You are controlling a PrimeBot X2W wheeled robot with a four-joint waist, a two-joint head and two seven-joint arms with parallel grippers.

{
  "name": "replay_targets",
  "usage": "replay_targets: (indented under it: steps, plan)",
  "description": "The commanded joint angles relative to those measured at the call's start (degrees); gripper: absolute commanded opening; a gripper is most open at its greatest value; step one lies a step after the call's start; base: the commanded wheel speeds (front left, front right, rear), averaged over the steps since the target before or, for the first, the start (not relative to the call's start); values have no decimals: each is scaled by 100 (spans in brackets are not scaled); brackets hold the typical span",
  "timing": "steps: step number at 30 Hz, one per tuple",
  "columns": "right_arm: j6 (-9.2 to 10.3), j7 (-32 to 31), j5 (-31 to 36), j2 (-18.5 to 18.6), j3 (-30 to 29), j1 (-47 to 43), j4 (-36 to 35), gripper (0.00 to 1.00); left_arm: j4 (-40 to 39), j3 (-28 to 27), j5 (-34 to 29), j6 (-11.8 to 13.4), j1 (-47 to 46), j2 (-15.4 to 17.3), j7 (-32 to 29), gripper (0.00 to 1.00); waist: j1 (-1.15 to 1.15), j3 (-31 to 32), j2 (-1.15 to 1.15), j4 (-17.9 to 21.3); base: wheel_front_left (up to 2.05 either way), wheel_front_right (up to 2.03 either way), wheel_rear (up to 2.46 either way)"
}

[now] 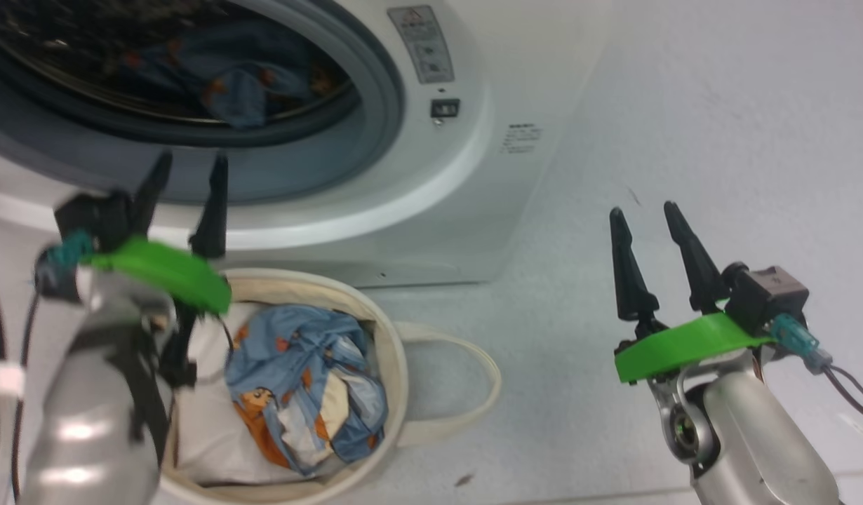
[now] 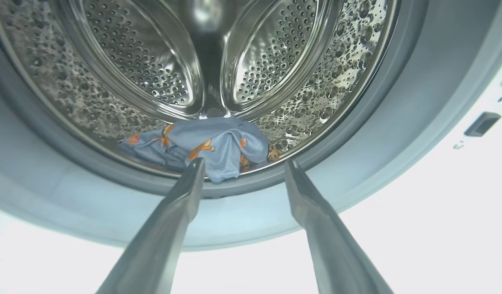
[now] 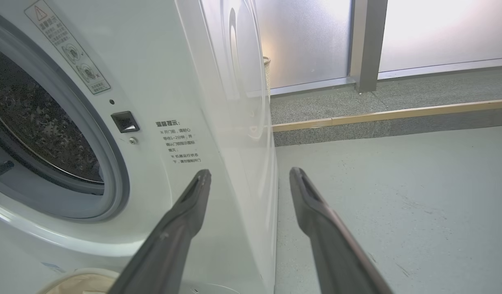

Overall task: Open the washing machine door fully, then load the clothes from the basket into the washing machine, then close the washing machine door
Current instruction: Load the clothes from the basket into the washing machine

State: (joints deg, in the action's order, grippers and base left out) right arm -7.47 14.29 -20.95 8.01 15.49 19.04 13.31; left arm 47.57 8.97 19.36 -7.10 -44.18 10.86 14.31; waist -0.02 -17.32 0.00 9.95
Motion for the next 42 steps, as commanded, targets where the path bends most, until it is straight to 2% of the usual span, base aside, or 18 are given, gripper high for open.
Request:
replay_targets:
  steps: [1, 4, 13, 22, 42]
  plan:
    - [-2, 71, -42, 69, 120, -94, -144, 100, -451, -184, 37, -34, 258, 178, 68, 100, 2, 337, 0, -286, 0, 0, 0]
    - [-2, 71, -76, 125, 136, -181, -122, 100, -953, -154, 63, -36, 904, 299, 68, 100, 2, 556, 0, -413, 0, 0, 0]
    - [-2, 71, -80, 289, 118, -380, -190, 100, -1925, -854, -89, -37, 2071, 374, 68, 100, 2, 1002, 0, -672, 0, 0, 0]
    - [-2, 71, -125, 376, 190, -519, -277, 100, -2175, -1371, -244, -34, 2523, 267, 69, 100, 2, 1272, 0, -717, 0, 0, 0]
    - [-2, 71, -151, 376, 156, -558, -141, 100, -2318, -1583, -448, -38, 2713, 70, 69, 100, 2, 1356, 0, -649, 0, 0, 0]
